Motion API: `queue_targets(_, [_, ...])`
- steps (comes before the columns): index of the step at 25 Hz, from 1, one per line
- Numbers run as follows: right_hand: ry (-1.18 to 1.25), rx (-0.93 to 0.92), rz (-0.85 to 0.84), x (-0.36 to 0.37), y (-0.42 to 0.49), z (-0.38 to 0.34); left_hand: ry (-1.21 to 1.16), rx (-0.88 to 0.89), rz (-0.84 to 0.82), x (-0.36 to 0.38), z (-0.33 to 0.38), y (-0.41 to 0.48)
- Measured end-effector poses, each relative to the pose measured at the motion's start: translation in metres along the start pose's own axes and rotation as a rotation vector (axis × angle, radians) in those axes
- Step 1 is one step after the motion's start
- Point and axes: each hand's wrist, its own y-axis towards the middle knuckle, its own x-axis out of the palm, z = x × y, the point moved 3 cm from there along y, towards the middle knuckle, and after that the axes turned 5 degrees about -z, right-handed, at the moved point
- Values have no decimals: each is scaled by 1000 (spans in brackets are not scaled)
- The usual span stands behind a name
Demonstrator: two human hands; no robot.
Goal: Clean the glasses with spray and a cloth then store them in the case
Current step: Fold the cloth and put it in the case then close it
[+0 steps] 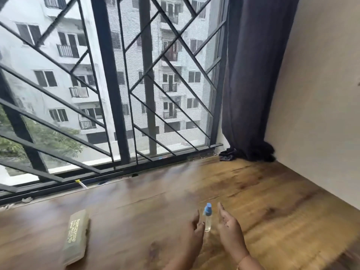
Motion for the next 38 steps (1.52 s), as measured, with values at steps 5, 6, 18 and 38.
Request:
queue_targets(5, [17,111,-77,16,1,17,-70,30,-54,14,-7,5])
queue_targets(6, [15,110,-94,17,1,16,-87,45,-62,15,-8,6])
queue_targets(18, [16,80,-260,86,19,-1,-94,-112,86,-52,-1,-4])
queue_targets(38, [-75,-120,-692,316,46,-93,-208,-166,668,-266,-46,14])
